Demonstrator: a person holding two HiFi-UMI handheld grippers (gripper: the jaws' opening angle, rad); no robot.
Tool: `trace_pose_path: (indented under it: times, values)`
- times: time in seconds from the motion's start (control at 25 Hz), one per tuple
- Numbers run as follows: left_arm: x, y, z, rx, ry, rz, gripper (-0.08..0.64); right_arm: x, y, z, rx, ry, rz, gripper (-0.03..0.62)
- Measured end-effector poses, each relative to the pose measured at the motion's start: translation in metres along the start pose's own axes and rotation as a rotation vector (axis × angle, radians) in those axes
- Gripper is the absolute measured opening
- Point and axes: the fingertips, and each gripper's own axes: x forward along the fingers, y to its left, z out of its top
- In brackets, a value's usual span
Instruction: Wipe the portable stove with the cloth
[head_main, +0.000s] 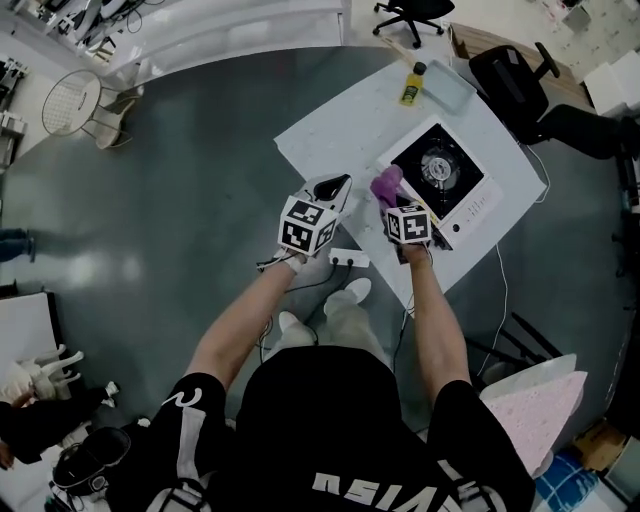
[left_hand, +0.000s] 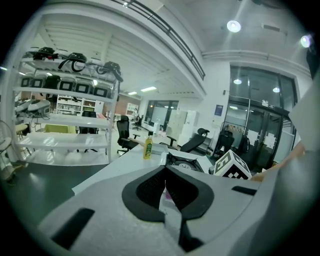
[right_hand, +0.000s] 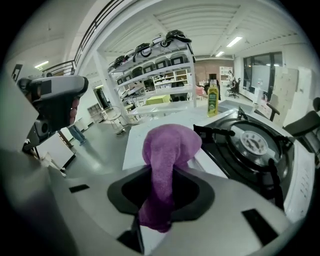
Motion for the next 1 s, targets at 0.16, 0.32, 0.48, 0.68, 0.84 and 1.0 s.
trace_pose_path:
  times: [0.16, 0.32, 0.48, 0.68, 0.84, 1.0]
  values:
    - [-0.005, 0.018, 0.002, -0.018, -0.003, 0.039, 0.006, 0.015, 0.006, 0.017, -0.023, 0.003, 0.025, 0.104]
    - [-0.006, 0.028, 0.002, -0.029, -0.003, 0.068, 0.006, 0.025, 0.010, 0.025, -0.039, 0.006, 0.048, 0.104]
    - [-0.004, 0.031, 0.003, -0.036, -0.001, 0.080, 0.006, 0.025, 0.010, 0.028, -0.039, 0.006, 0.056, 0.104]
    - [0.001, 0.027, 0.007, -0.030, 0.000, 0.074, 0.006, 0.019, 0.012, 0.033, -0.048, -0.008, 0.063, 0.104]
    - [0.005, 0.019, 0.014, -0.022, -0.003, 0.064, 0.006, 0.005, 0.013, 0.041, -0.048, -0.041, 0.067, 0.104]
    - [0.008, 0.011, 0.024, -0.018, -0.021, 0.055, 0.006, -0.013, 0.012, 0.049, -0.053, -0.078, 0.063, 0.104]
